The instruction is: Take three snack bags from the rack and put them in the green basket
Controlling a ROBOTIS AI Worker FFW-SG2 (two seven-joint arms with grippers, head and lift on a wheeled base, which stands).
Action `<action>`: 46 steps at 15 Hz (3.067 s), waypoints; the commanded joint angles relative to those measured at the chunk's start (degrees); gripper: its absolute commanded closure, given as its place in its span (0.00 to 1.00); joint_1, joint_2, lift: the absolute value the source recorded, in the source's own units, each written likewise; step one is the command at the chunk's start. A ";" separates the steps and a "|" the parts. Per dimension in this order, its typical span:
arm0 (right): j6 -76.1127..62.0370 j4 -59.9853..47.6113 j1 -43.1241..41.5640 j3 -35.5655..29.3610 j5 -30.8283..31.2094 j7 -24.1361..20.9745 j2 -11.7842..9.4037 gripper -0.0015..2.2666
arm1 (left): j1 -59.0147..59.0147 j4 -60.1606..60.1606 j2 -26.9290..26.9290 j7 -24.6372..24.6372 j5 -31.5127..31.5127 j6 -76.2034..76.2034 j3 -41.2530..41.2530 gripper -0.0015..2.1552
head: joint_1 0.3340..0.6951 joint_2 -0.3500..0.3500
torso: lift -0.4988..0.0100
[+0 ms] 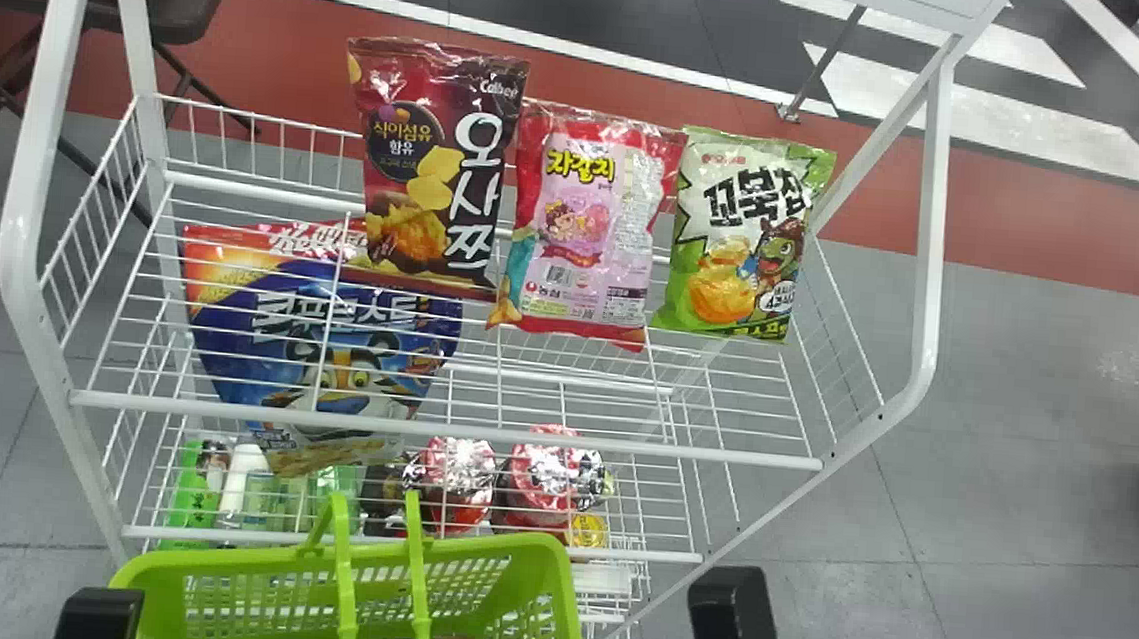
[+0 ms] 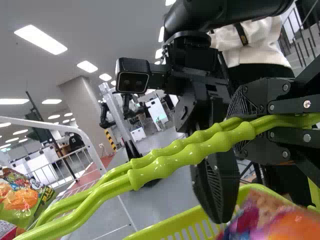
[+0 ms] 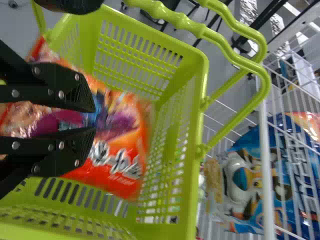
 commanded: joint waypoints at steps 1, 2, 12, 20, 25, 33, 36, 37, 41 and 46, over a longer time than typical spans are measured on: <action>-5.83 0.46 0.11 -1.63 -0.61 -0.30 0.83 0.01 | -0.08 0.08 -0.01 0.00 0.00 0.00 0.06 0.82 | 1.00 0.00 | 0.97; -10.75 0.90 0.11 -1.98 -0.79 -0.74 1.53 0.02 | -0.08 0.08 -0.01 -0.09 0.00 0.00 0.15 0.82 | 1.00 0.00 | 0.97; -54.70 24.28 -21.25 3.03 3.70 -19.90 9.53 0.02 | -0.69 0.52 -0.01 0.79 -2.37 1.05 -4.34 0.82 | 1.00 0.00 | 0.97; -52.59 47.22 -41.82 2.59 7.56 -27.02 11.20 0.03 | -2.63 0.87 0.78 -0.44 -1.41 3.69 -5.30 0.79 | 1.00 0.00 | 0.97; -44.85 50.91 -46.65 0.39 8.35 -21.04 11.03 0.39 | -3.42 1.05 1.05 -0.18 -1.67 3.87 -6.01 0.79 | 1.00 0.00 | 0.97; -46.08 43.53 -40.76 -0.58 7.56 -20.78 11.20 0.96 | -3.68 1.31 1.05 0.17 -2.20 3.87 -6.09 0.79 | 1.00 0.00 | 0.97; -45.21 37.90 -37.78 -1.81 6.68 -20.87 11.20 0.95 | -3.86 1.40 0.96 0.26 -2.46 3.87 -6.53 0.79 | 1.00 0.00 | 0.97; -45.21 35.71 -36.46 -2.51 6.07 -20.87 11.29 0.96 | -3.86 1.40 1.05 0.26 -2.55 3.87 -6.53 0.79 | 1.00 0.00 | 0.97; -43.27 20.15 -25.38 -6.20 1.67 -19.46 11.29 0.95 | -4.30 1.31 1.05 0.00 -2.20 3.87 -5.21 0.79 | 1.00 0.00 | 0.97; -27.63 0.55 -9.21 -12.18 -5.53 -15.24 11.20 0.95 | -3.68 1.84 0.43 -0.18 -0.97 2.81 -3.46 0.79 | 1.00 0.00 | 0.97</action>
